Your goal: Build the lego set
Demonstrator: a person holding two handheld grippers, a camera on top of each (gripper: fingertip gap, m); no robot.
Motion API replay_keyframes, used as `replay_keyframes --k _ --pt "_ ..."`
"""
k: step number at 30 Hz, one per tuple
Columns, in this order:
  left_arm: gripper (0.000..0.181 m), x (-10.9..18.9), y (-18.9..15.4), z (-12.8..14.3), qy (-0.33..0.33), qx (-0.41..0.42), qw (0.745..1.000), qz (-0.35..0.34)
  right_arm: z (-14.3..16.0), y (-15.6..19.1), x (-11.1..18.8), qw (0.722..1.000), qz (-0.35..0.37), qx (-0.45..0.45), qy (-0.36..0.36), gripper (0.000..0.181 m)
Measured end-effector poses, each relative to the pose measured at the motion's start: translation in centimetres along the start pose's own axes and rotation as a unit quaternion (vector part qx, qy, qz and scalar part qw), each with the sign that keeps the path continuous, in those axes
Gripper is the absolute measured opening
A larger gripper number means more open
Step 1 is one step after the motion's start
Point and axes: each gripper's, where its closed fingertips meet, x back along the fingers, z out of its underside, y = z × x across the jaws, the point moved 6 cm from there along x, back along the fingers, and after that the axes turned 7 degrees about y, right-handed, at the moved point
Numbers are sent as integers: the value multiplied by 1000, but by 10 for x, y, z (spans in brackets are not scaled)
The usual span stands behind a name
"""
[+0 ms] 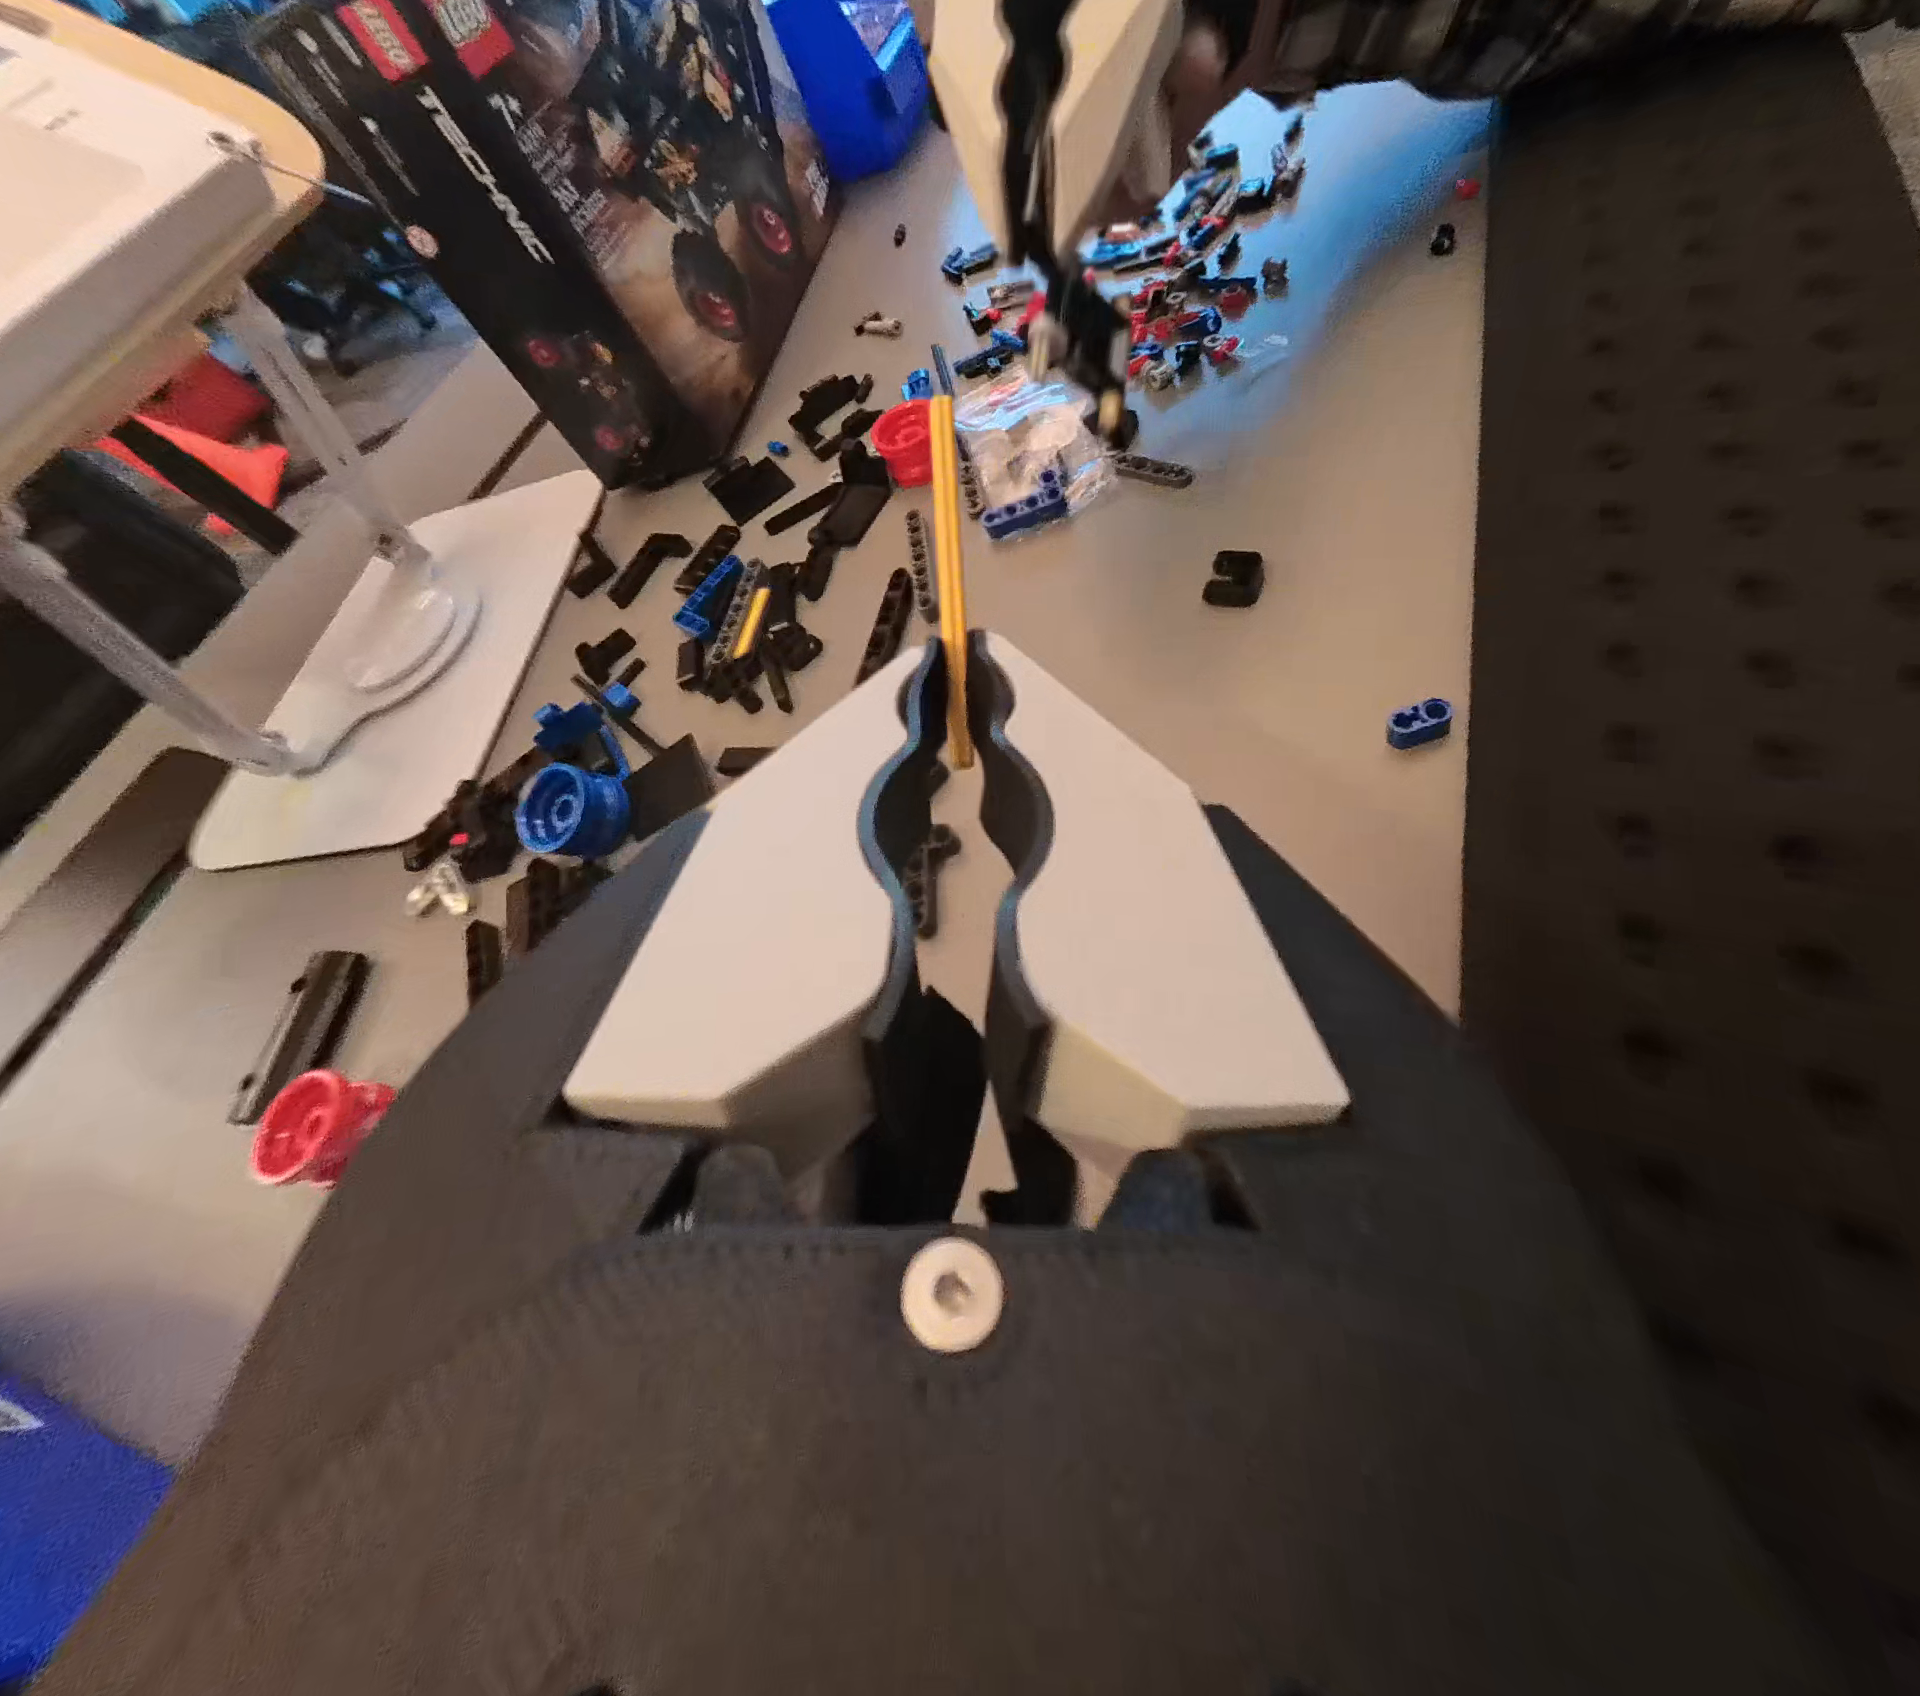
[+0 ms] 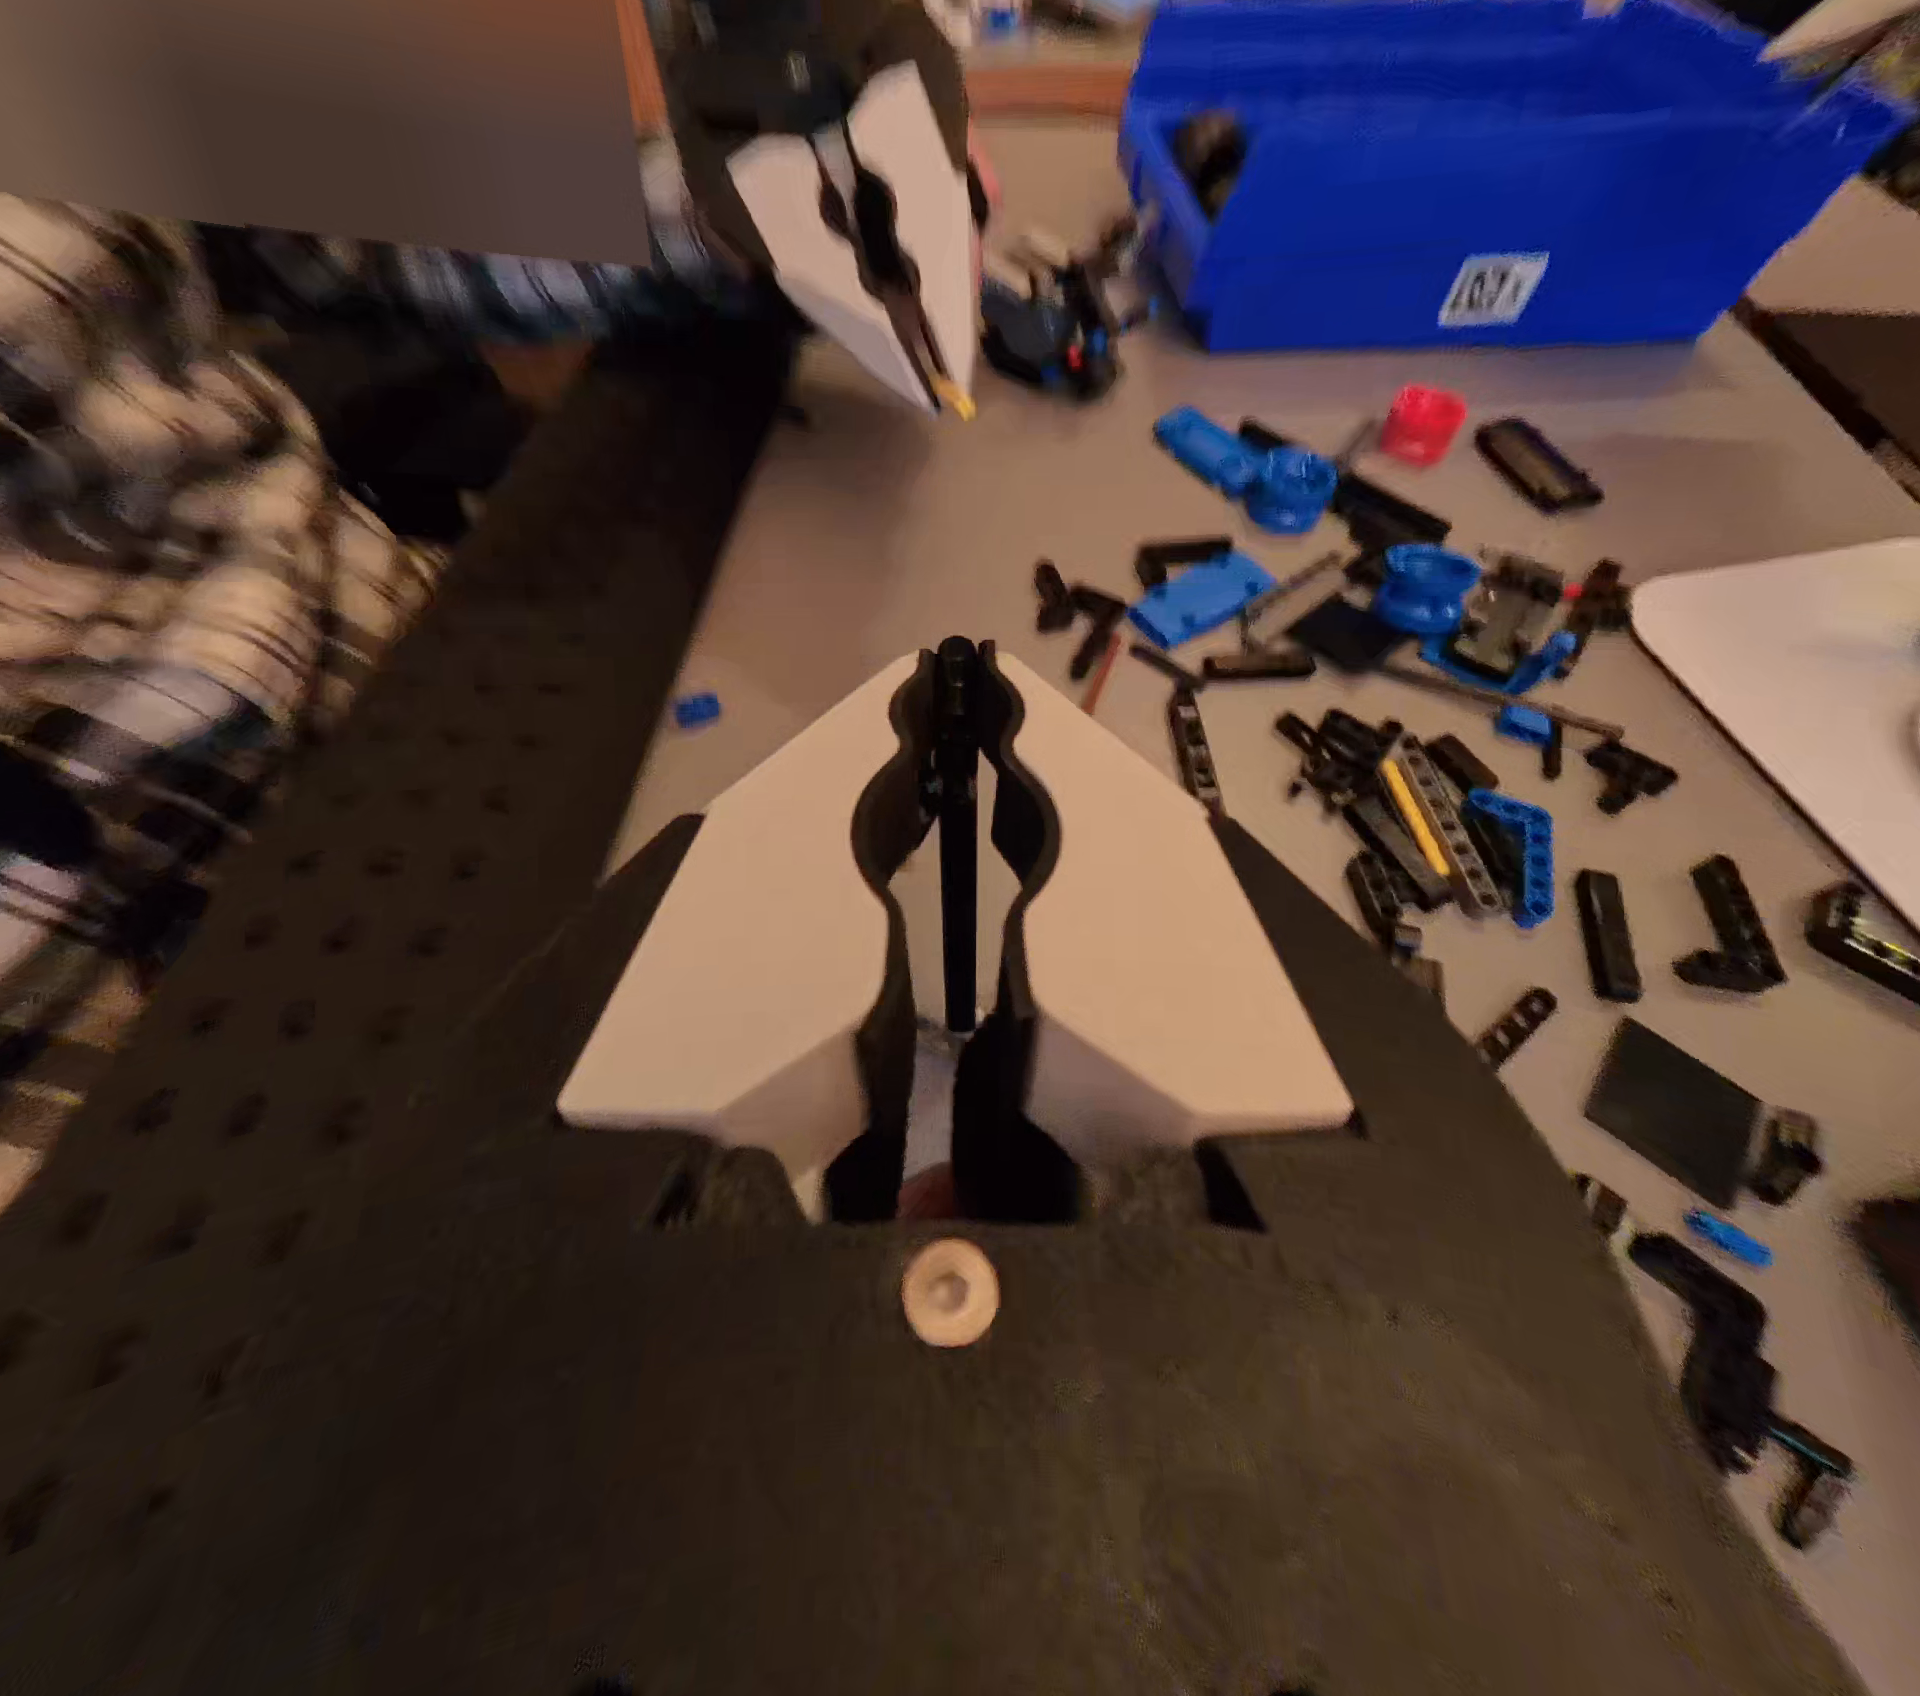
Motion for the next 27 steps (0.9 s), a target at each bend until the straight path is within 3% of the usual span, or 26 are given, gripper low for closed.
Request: replay_keyframes --k 6,12,16,19,27 --pt "2 -13 12 6 29 18 999 -6 6 3 -38 988 -17 12 150 6" --pt "3 -16 8 18 63 35 997 8 10 -3 -80 956 -94 -3 279 6" --pt "3 -11 11 24 67 61 996 12 12 -7 -97 949 -104 -8 298 6" --pt "3 -14 10 28 77 60 995 18 11 -7 -98 953 -101 -14 286 22" --pt "3 -20 3 32 96 54 993 43 11 -11 -69 964 -46 -30 261 36"
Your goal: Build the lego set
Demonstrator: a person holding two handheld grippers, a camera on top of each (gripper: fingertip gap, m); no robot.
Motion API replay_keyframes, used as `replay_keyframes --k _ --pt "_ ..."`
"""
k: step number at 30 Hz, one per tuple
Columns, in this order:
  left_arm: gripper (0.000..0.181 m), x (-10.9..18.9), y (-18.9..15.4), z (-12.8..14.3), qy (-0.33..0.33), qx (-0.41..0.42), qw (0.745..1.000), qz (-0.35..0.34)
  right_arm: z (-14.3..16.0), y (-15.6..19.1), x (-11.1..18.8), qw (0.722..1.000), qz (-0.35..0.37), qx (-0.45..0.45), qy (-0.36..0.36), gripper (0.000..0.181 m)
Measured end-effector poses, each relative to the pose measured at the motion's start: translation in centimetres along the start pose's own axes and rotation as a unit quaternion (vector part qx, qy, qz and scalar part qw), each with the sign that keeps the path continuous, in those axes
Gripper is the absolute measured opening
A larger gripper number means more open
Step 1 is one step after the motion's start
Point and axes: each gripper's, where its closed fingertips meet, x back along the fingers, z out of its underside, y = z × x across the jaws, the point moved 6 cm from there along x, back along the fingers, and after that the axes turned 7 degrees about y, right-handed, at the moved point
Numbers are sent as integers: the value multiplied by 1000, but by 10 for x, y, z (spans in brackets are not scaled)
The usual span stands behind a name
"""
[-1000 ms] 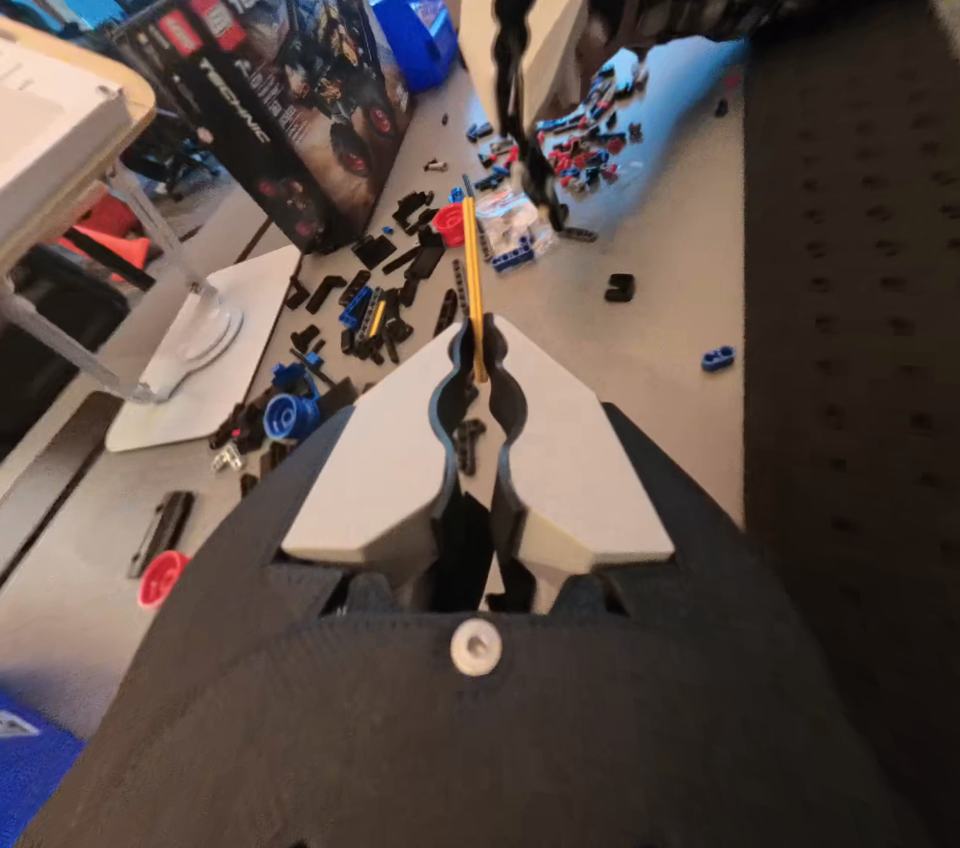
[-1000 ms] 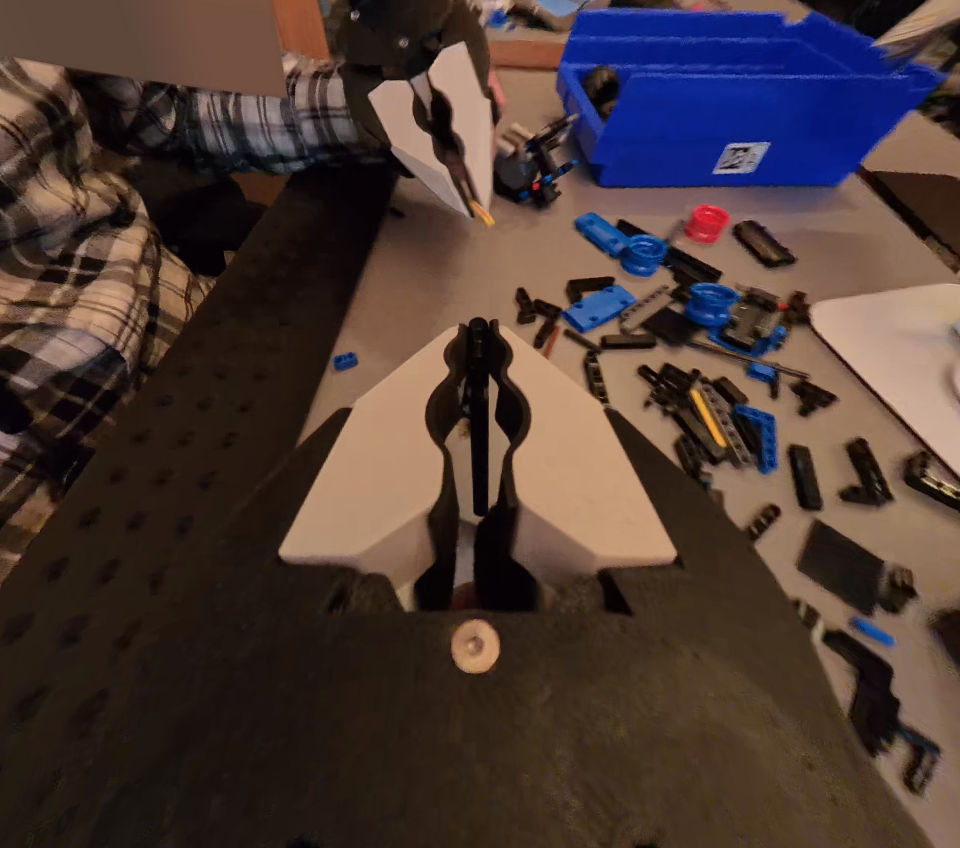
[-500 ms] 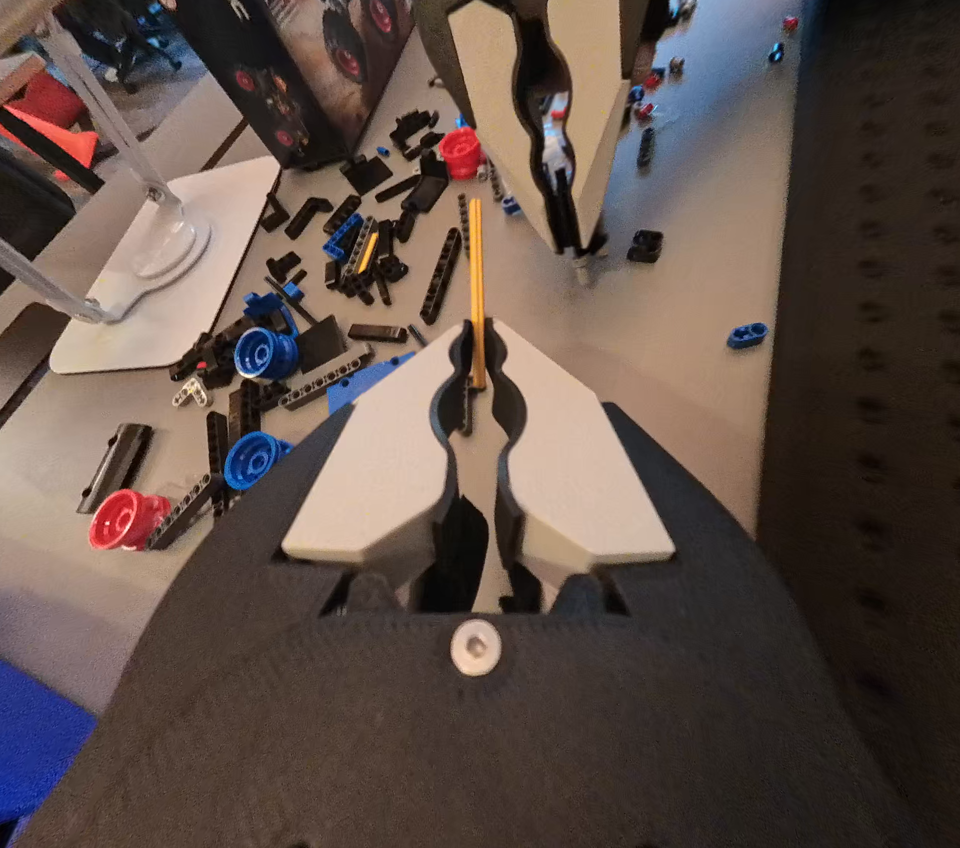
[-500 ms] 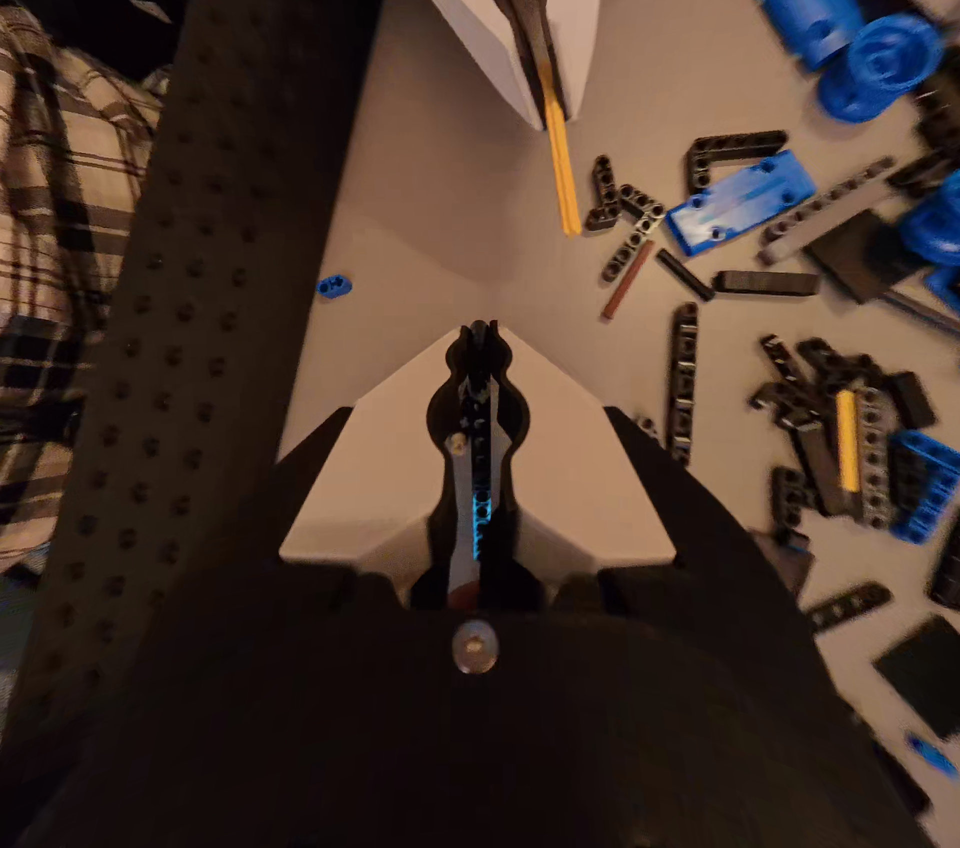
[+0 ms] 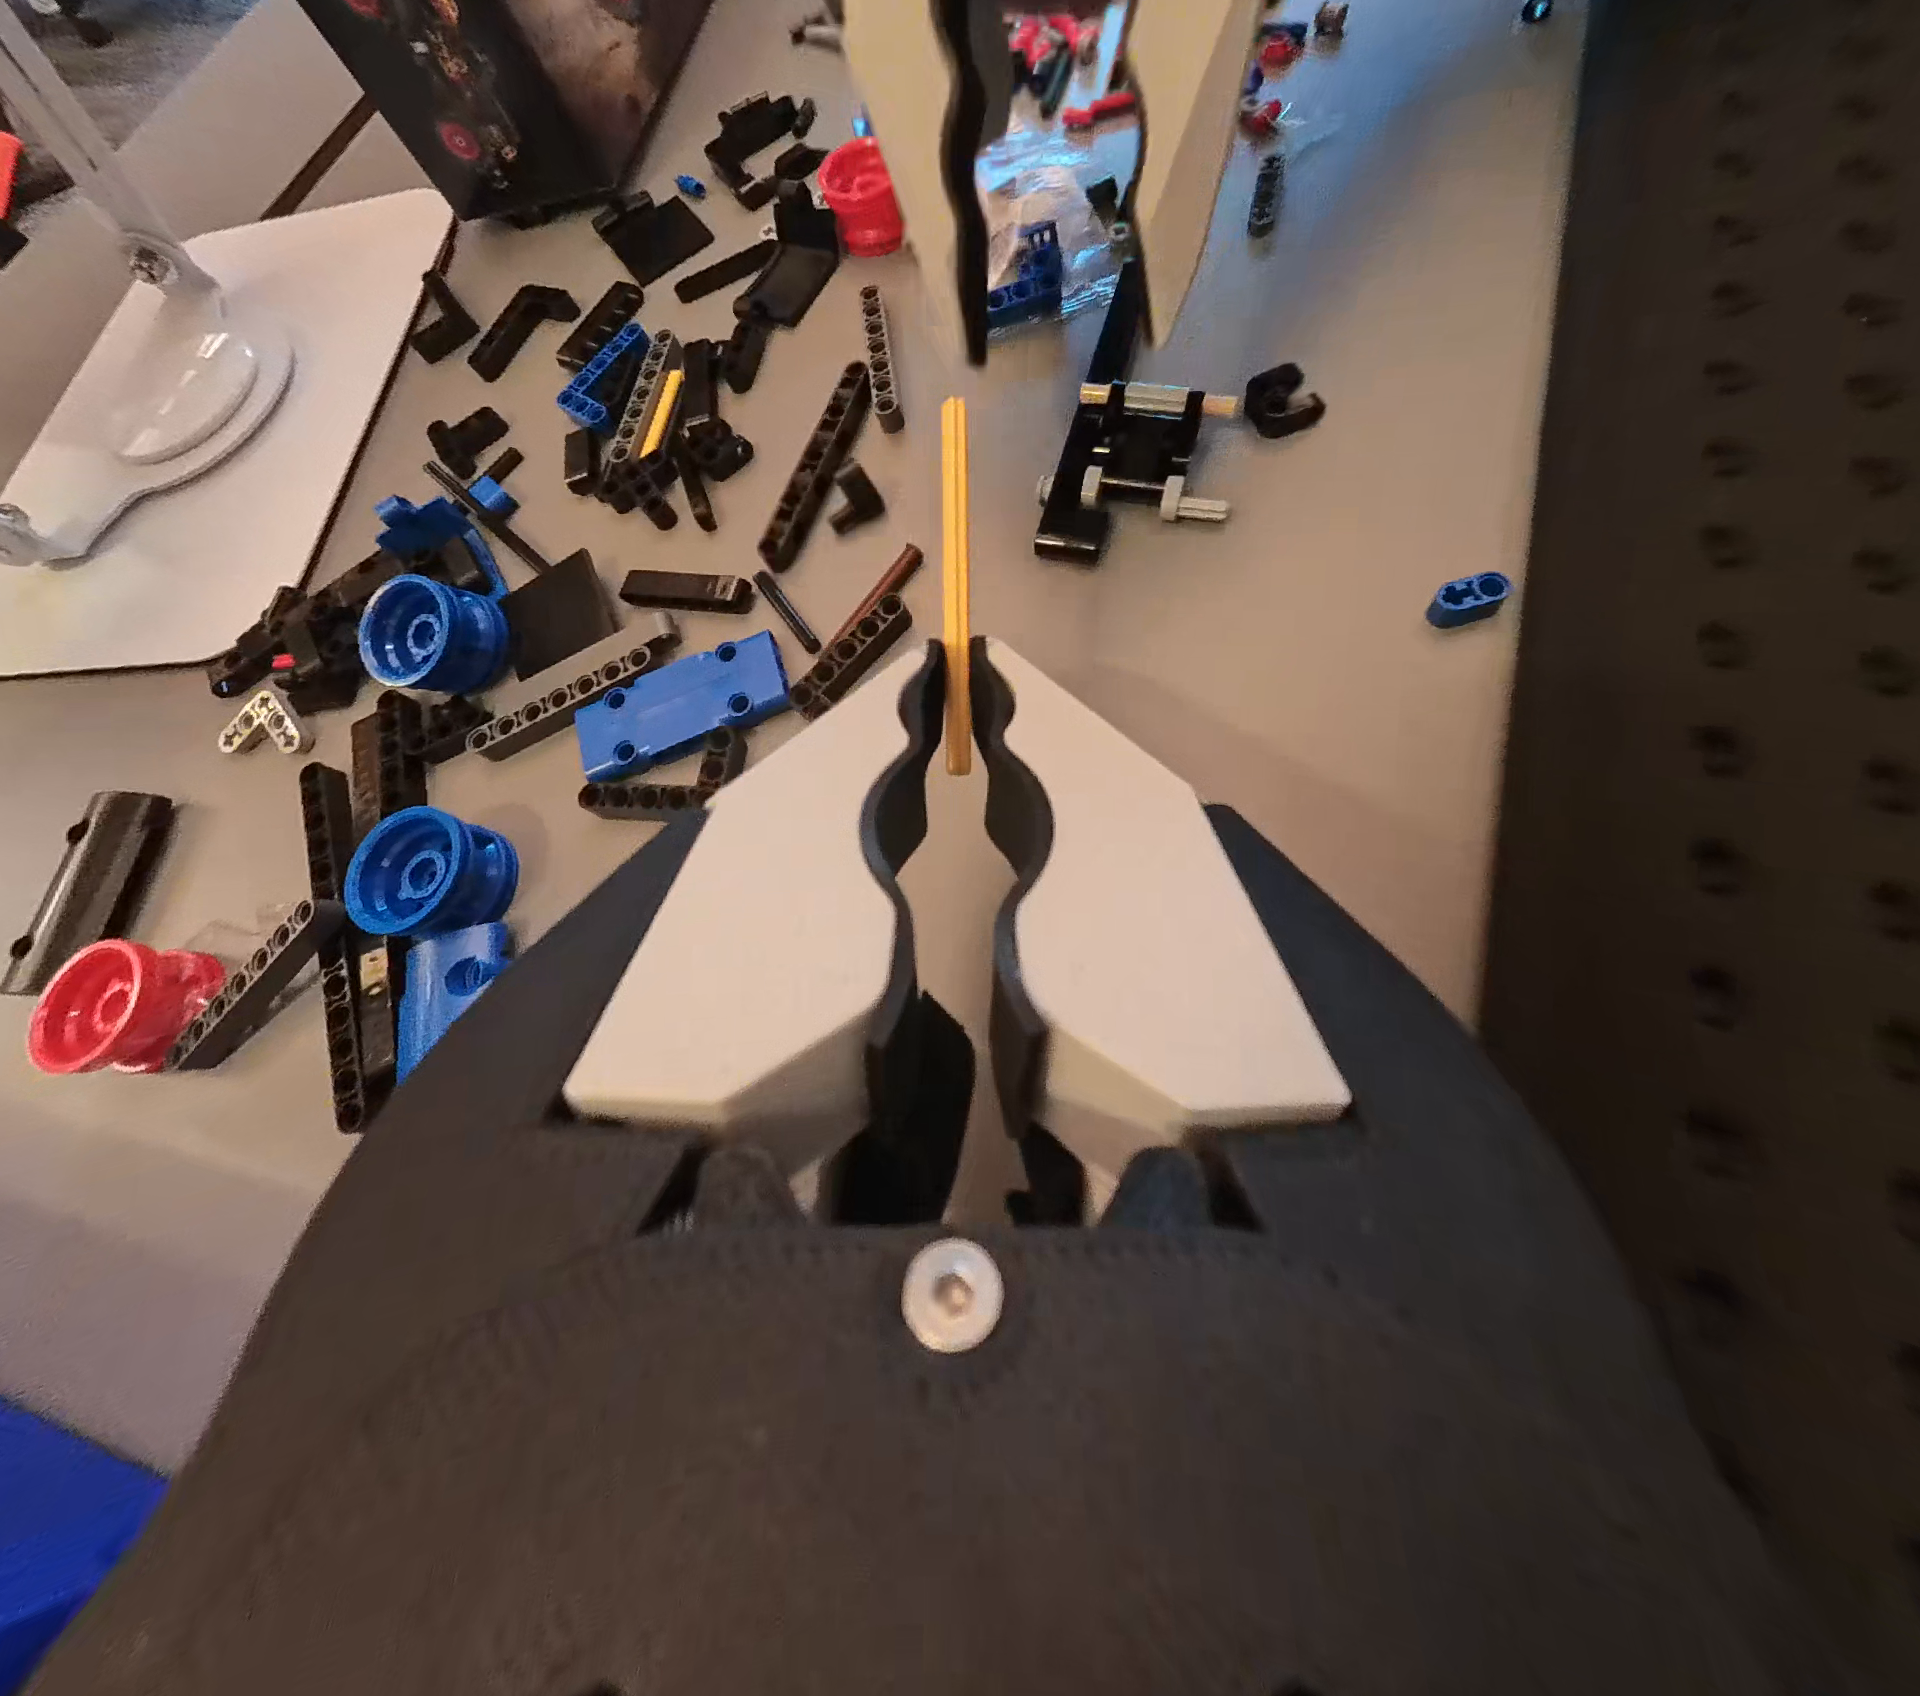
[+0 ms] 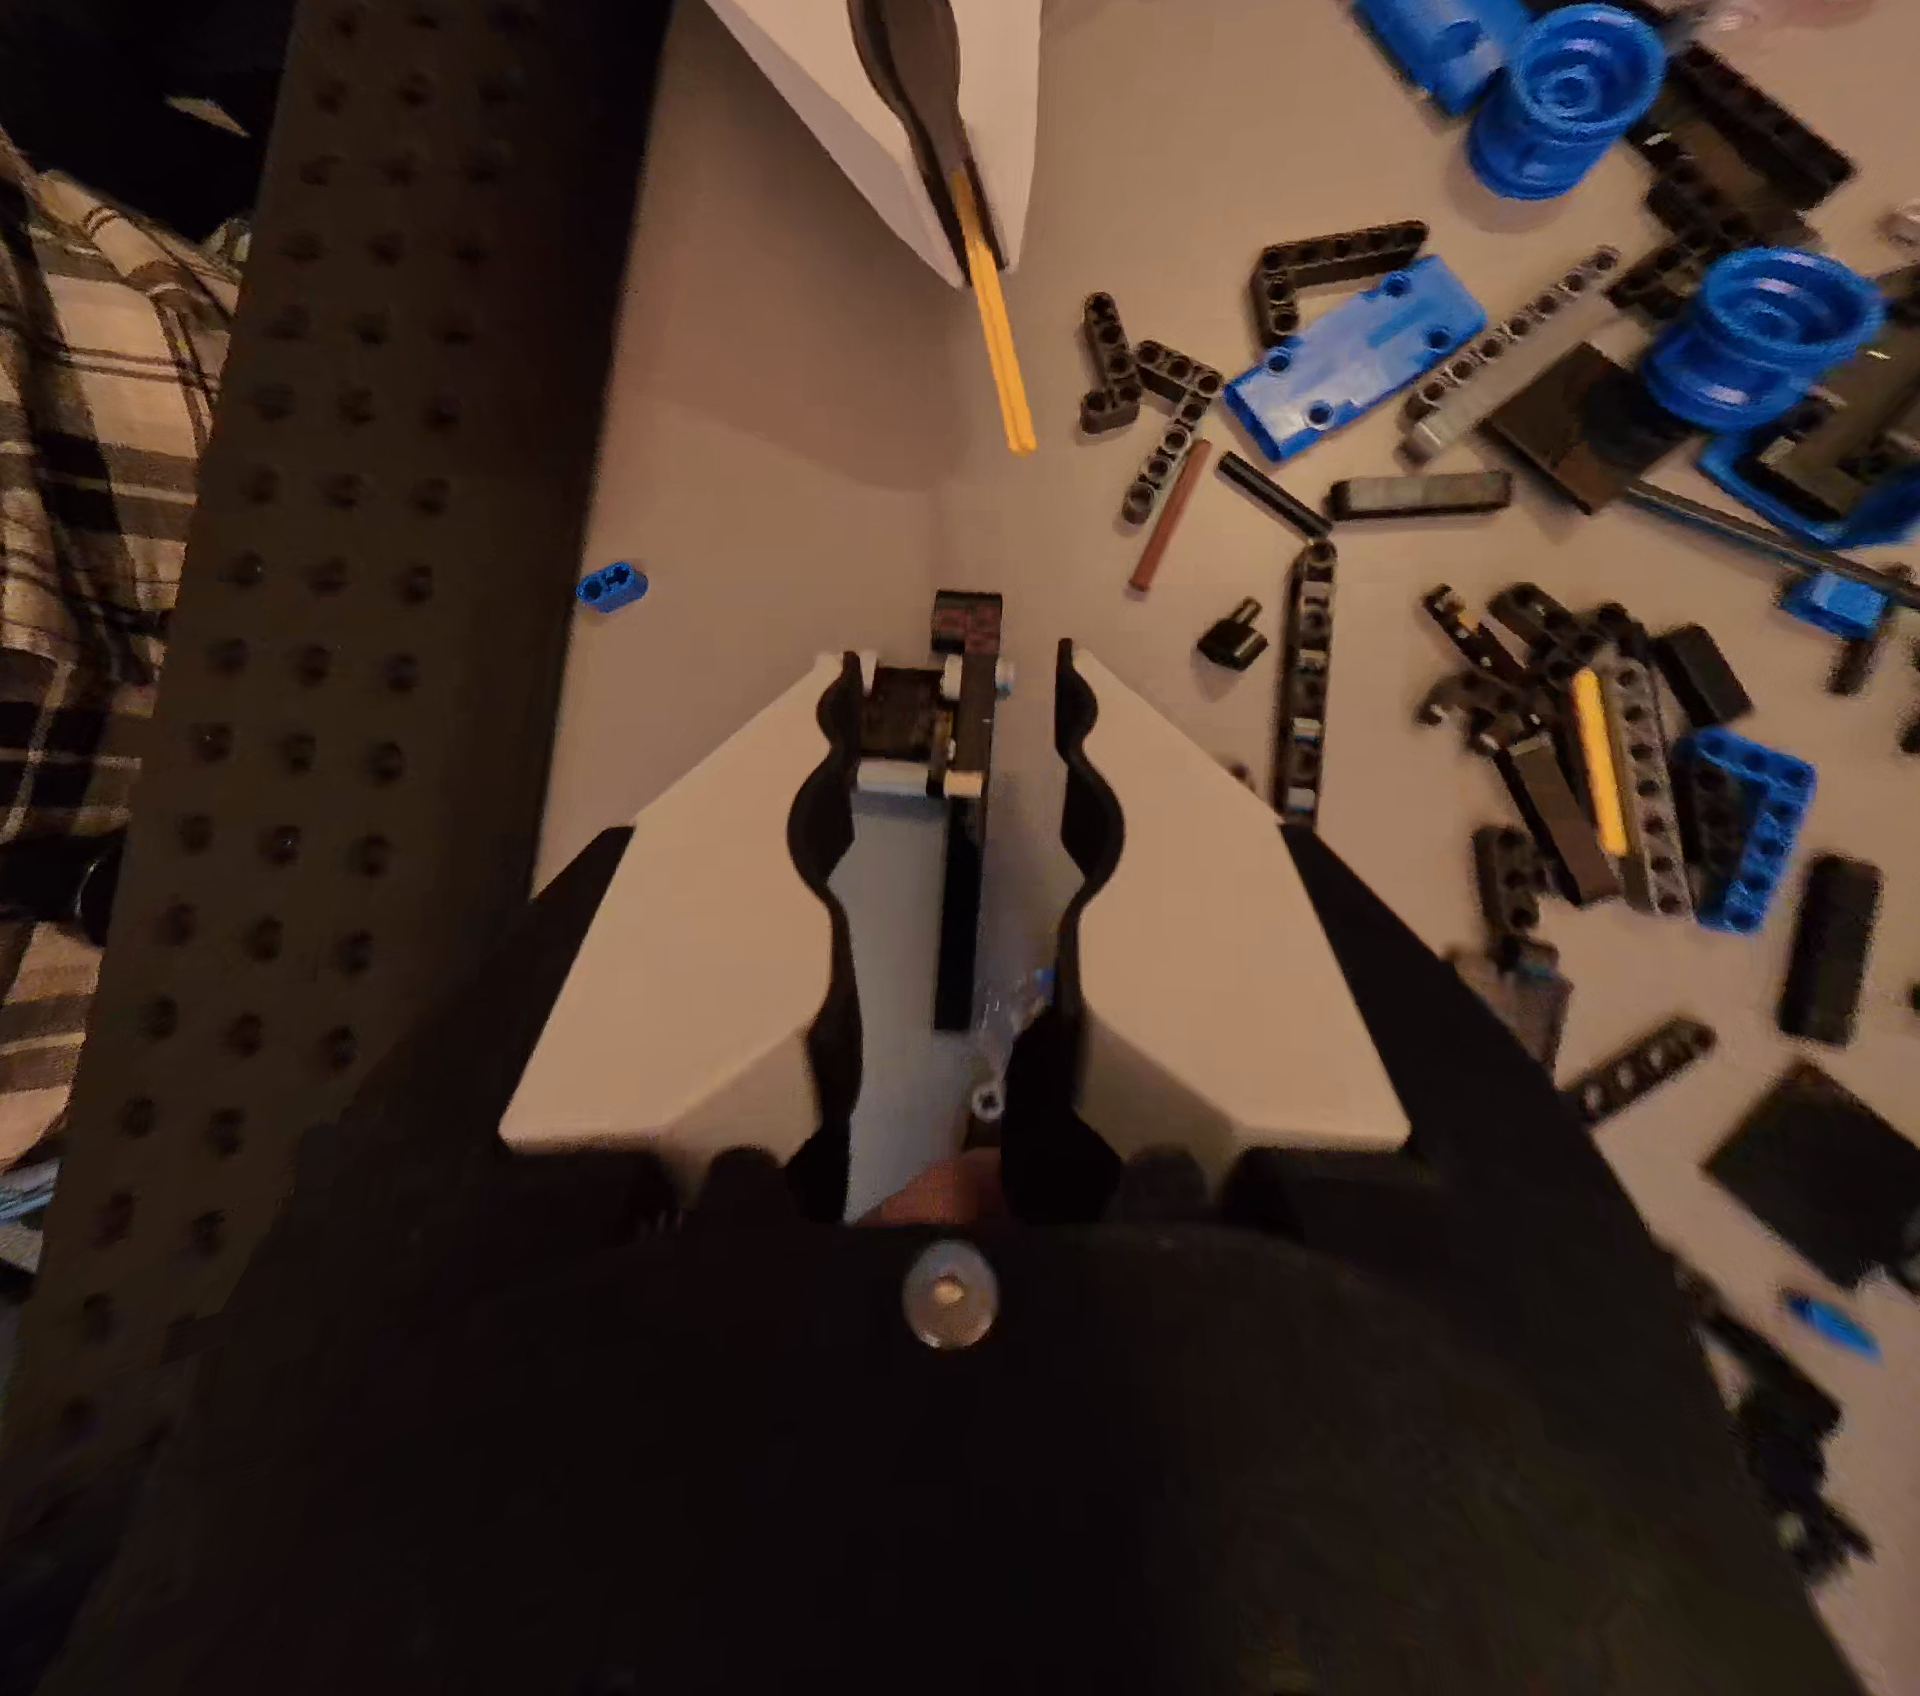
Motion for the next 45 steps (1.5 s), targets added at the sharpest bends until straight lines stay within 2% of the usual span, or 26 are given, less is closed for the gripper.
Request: replay_keyframes --k 4,8,12,18,21,27,35,40,45 --pt "3 -1 -3 0 7 1 1000 11 16 14 23 999 40 -8 -12 36" --pt "3 -10 -12 3 46 -12 998 34 29 10 29 997 66 -42 -23 32" --pt "3 -16 -18 13 98 -27 994 37 29 -1 19 994 103 -41 -8 32" --pt "6 -20 -21 19 121 -21 991 55 15 -32 -4 991 130 -8 5 24" --pt "8 -19 -20 20 121 -20 991 52 9 -42 -18 993 119 16 18 21" --pt "11 -19 -18 21 114 -7 992 63 9 -55 -31 994 106 14 37 13" --pt "24 -18 -16 19 106 -2 993 60 12 -47 -28 994 101 16 36 9" --pt "27 -12 -10 7 64 13 997 40 7 -27 -7 993 120 19 -7 8" --pt "28 -8 -9 -25 -21 70 996 43 -9 14 16 982 164 48 -83 8"
